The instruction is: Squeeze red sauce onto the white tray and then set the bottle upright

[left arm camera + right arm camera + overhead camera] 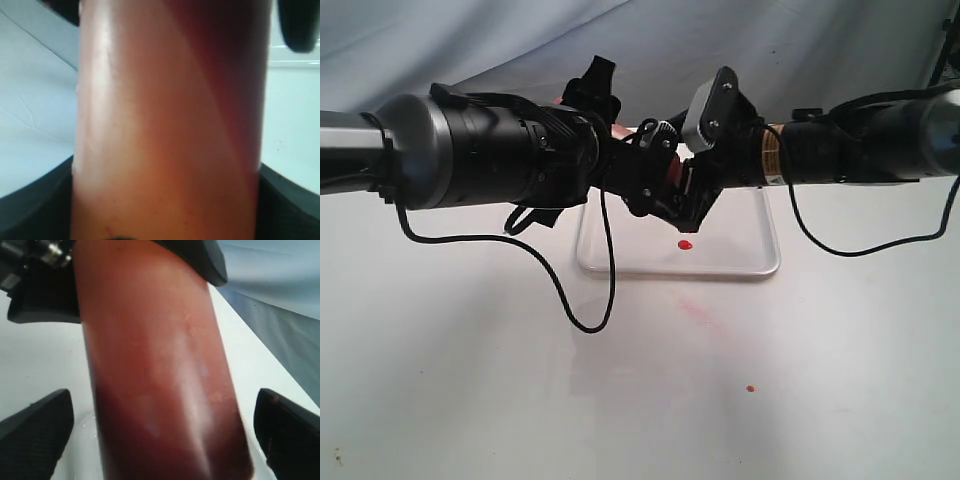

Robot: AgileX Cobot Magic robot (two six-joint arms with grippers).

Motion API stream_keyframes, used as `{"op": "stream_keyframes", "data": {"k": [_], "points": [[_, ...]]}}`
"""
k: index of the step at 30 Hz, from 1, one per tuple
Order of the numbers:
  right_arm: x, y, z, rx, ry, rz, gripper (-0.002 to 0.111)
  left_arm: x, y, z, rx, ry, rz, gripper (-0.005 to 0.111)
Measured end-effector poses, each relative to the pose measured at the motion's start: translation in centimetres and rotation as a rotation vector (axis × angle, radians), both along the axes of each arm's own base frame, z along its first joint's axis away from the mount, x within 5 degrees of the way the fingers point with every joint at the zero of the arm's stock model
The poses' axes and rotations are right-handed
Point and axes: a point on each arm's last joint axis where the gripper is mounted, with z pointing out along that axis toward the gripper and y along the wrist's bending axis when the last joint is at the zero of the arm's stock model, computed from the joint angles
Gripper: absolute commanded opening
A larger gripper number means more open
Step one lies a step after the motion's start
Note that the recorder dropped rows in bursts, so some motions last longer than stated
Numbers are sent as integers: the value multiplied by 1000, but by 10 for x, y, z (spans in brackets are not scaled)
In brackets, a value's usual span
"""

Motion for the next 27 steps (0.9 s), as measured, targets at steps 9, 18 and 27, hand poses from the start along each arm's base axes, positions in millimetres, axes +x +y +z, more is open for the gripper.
{"op": "stream_keyframes", "data": {"k": [9, 18, 27], "points": [[2, 7, -3, -4, -39, -21, 78, 0, 1, 0, 7, -2, 4, 0], [3, 17, -3, -45, -123, -58, 82, 3, 6, 0, 16, -3, 25, 0], [-1, 30, -4, -29, -110, -64, 89, 3, 9, 0, 50, -14, 34, 0]]}}
